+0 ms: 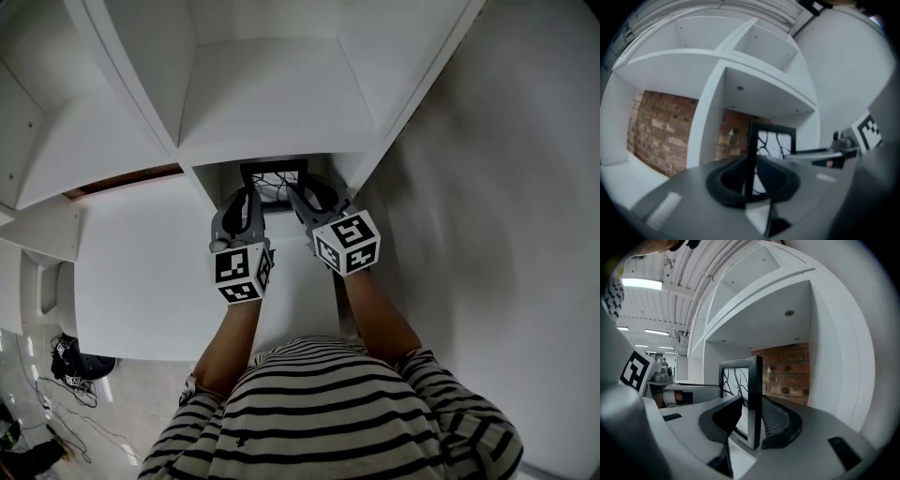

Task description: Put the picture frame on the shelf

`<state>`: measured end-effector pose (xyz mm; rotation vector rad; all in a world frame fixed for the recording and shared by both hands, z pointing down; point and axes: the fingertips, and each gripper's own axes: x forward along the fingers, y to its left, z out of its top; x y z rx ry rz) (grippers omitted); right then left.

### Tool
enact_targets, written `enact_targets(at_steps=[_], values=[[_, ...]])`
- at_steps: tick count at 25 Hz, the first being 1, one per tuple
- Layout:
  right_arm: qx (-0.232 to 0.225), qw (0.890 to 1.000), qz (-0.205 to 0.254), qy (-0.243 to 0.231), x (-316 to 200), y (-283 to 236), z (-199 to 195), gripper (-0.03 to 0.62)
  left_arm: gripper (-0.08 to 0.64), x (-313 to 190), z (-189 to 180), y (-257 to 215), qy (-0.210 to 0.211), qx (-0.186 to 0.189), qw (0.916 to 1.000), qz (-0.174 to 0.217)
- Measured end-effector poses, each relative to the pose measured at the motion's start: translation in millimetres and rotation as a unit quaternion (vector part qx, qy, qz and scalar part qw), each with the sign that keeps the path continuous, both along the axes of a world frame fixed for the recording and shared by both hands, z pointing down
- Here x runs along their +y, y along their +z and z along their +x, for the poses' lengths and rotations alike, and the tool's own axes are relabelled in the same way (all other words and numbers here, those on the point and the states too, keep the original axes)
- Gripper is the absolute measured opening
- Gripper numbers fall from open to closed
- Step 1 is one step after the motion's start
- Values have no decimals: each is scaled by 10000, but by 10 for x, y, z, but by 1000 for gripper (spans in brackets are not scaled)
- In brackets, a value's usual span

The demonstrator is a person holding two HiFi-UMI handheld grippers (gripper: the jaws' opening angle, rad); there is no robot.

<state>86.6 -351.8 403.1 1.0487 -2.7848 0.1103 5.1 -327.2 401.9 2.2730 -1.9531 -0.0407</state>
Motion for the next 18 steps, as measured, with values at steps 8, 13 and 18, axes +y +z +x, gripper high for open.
enact_targets(at_steps=[8,13,18], values=[[-6,9999,-66,89,-103,69,5,98,66,-101,6,47,50,-30,10000,-27],[-114,9999,-110,63,-132,82,-5,98,66,-113,-4,54,70,-4,10000,-10],[-176,9998,-63,79,-142,75,-2,98,66,-122,-7,53,95,-3,9999,46]])
